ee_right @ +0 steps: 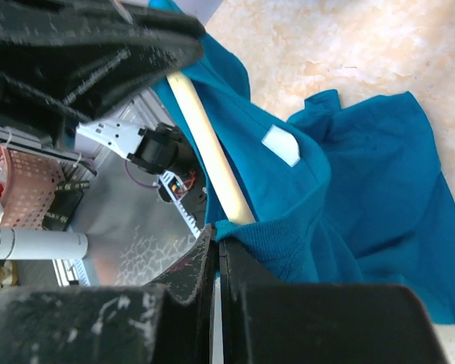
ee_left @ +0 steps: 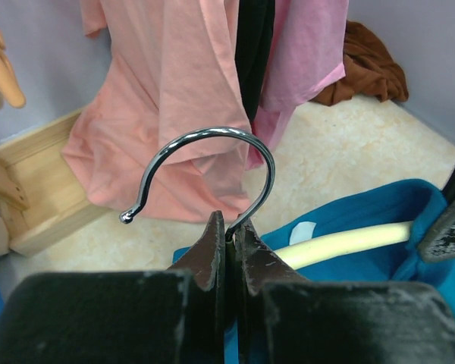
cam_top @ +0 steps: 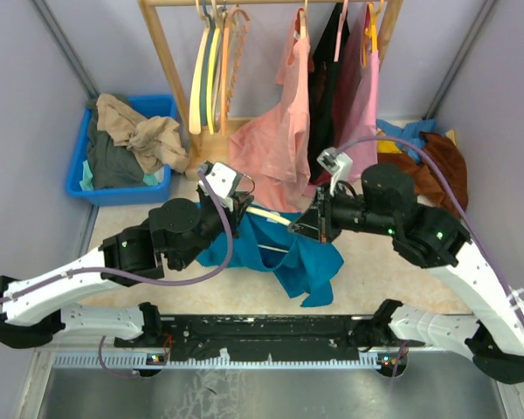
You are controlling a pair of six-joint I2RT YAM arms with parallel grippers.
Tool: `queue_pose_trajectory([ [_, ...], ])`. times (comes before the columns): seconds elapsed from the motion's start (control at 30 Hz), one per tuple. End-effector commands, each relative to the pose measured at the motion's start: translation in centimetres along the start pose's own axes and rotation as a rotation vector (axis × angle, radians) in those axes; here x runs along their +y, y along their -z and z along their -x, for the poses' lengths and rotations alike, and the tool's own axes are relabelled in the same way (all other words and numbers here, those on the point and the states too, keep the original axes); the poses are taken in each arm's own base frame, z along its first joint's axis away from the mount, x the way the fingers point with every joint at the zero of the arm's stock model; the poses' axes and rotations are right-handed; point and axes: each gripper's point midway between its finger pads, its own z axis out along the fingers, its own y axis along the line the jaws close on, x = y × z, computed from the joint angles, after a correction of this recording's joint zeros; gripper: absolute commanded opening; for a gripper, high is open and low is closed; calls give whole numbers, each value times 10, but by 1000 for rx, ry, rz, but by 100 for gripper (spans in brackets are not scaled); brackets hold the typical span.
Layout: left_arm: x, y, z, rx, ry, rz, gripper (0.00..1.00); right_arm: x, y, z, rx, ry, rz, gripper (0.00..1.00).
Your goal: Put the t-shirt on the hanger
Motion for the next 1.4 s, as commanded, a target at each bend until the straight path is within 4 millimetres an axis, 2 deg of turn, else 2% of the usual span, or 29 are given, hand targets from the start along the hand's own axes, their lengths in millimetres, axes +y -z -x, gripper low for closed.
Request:
queue_pose_trajectory([
  [0.0,-9,7,29,-142,168,-59,0,27,-7,37,-68,64,98,1],
  [0.17,-4,12,20,-152,217,-58,0,33,-29,47,-31,80,130,1],
  [0.27,1,19,14,-174,251,-57,0,36,-42,47,8,89,147,7],
  [0.3,4,21,13,-183,266,-54,0,37,-45,46,22,96,147,11],
  [0.37,10,25,10,-190,282,-39,0,39,-48,45,38,118,144,33],
  [0.47,19,31,7,-196,298,-21,0,35,-45,49,36,148,108,54],
  [0.53,26,39,7,-206,315,-13,0,30,-37,50,42,175,65,61],
  [0.7,27,46,7,-199,306,-36,0,31,-16,61,8,226,29,62],
  [0.97,26,55,7,-192,281,-76,0,22,1,56,12,268,-25,59],
  [1.17,26,60,12,-206,285,-96,0,15,8,37,33,266,-24,51],
  [1.37,24,59,13,-204,275,-106,0,10,15,26,36,260,-32,49],
])
